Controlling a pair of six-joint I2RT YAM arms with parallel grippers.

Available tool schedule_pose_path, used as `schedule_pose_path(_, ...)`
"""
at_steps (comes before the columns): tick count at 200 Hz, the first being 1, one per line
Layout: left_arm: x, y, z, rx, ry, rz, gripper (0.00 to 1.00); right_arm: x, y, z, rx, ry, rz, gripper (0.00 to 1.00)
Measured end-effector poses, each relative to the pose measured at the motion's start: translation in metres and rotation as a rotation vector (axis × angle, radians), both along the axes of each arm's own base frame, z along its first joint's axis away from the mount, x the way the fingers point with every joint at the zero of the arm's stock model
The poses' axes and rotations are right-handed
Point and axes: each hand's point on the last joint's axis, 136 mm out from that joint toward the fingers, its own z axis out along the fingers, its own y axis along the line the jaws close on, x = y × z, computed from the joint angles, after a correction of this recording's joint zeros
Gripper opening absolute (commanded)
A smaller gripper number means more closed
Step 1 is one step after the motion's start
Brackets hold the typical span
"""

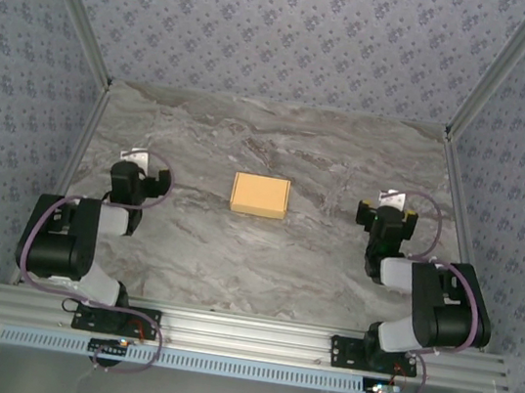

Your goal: Fold the paper box

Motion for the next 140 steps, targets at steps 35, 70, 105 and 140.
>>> schedule_pose_path(35,0.001,-0.002,0.002,-0.005,-0.008,-0.01,0.99,0.005,-0.006,0.005,0.038,-0.041,0.027,0.99)
schedule_pose_path(70,0.001,-0.002,0.002,-0.005,-0.008,-0.013,0.99,0.008,-0.002,-0.012,0.068,0.002,0.077,0.99)
schedule_pose_path(105,0.001,-0.002,0.002,-0.005,-0.008,-0.013,0.99,0.015,-0.008,-0.009,0.109,0.002,0.096,0.99)
schedule_pose_path(140,0.001,-0.002,0.002,-0.005,-0.008,-0.013,0.99,0.015,-0.003,-0.011,0.126,0.008,0.12,0.99)
